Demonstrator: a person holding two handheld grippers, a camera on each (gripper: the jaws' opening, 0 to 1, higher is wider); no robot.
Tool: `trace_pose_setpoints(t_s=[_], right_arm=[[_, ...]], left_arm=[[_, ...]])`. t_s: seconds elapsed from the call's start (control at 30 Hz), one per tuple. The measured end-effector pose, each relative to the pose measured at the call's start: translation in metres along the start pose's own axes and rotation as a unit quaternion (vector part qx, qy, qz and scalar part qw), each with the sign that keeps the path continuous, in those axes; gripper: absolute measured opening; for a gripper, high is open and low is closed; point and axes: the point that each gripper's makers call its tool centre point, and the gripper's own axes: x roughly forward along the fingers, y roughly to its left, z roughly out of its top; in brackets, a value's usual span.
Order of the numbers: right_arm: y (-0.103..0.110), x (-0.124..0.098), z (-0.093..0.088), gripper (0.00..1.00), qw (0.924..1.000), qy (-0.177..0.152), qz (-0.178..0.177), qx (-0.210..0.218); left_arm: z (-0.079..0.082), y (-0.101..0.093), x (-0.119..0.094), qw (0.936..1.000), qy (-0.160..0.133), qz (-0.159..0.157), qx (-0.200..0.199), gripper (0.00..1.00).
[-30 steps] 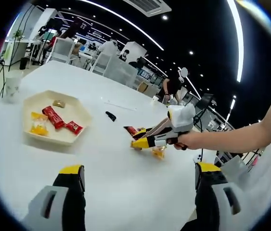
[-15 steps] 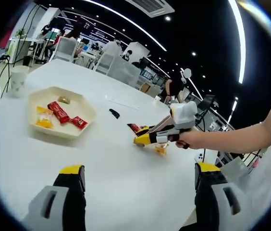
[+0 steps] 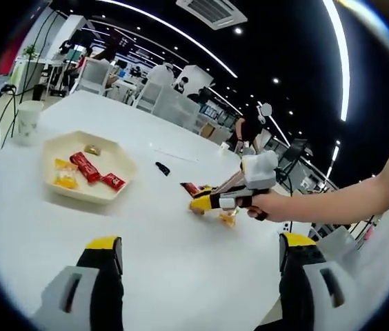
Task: Place the target food into the container with the food tongs after gripping and lifting it, then release it inside without dropping or visibly crushing the food.
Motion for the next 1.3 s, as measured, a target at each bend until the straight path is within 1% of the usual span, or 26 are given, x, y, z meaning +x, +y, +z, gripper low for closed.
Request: trace_pose_setpoints(t_s=[0.03, 0.27, 0.4, 0.5, 0.67, 0.77, 0.93, 1.03, 1.2, 1.27, 1.3], right_arm=[[0.002, -0.002, 0.001, 0.19, 0.9999, -0.005, 0.000, 0.015], [0.011, -0.015, 0.012, 0.19, 0.9983, -0.029, -0.004, 0.050], [0.013, -0.023, 0.025, 0.19, 0.9944, -0.056, -0.010, 0.089], [0.018, -0.029, 0.033, 0.19, 0.9923, -0.069, -0.006, 0.102], [0.031, -0.035, 0.041, 0.19, 0.9901, -0.084, -0.001, 0.112], [0.033, -0.038, 0.043, 0.19, 0.9884, -0.090, 0.001, 0.123], [0.031, -0.046, 0.050, 0.19, 0.9861, -0.099, -0.002, 0.133], [0.028, -0.053, 0.057, 0.19, 0.9836, -0.110, -0.005, 0.143], [0.027, -0.059, 0.062, 0.19, 0.9837, -0.117, -0.008, 0.136], [0.026, -0.061, 0.062, 0.19, 0.9839, -0.119, -0.011, 0.132], [0.025, -0.063, 0.062, 0.19, 0.9838, -0.120, -0.012, 0.133]], left_arm=[[0.000, -0.001, -0.001, 1.0000, 0.000, -0.001, 0.001, 0.95], [-0.005, -0.007, -0.005, 1.0000, 0.002, -0.007, 0.000, 0.95], [-0.002, -0.011, -0.007, 0.9999, 0.000, -0.014, 0.003, 0.95], [0.003, -0.011, -0.008, 0.9998, -0.003, -0.019, 0.002, 0.95], [0.007, -0.009, -0.005, 0.9996, -0.001, -0.027, 0.006, 0.93], [0.009, -0.009, -0.002, 0.9995, -0.002, -0.029, 0.007, 0.93], [0.010, -0.009, 0.002, 0.9995, -0.004, -0.032, -0.003, 0.94], [0.006, -0.014, 0.005, 0.9991, 0.002, -0.041, -0.009, 0.94], [0.001, -0.016, 0.005, 0.9989, 0.007, -0.045, -0.006, 0.94], [0.000, -0.015, 0.004, 0.9990, 0.009, -0.043, -0.009, 0.95], [0.001, -0.016, 0.004, 0.9988, 0.006, -0.045, -0.017, 0.95]])
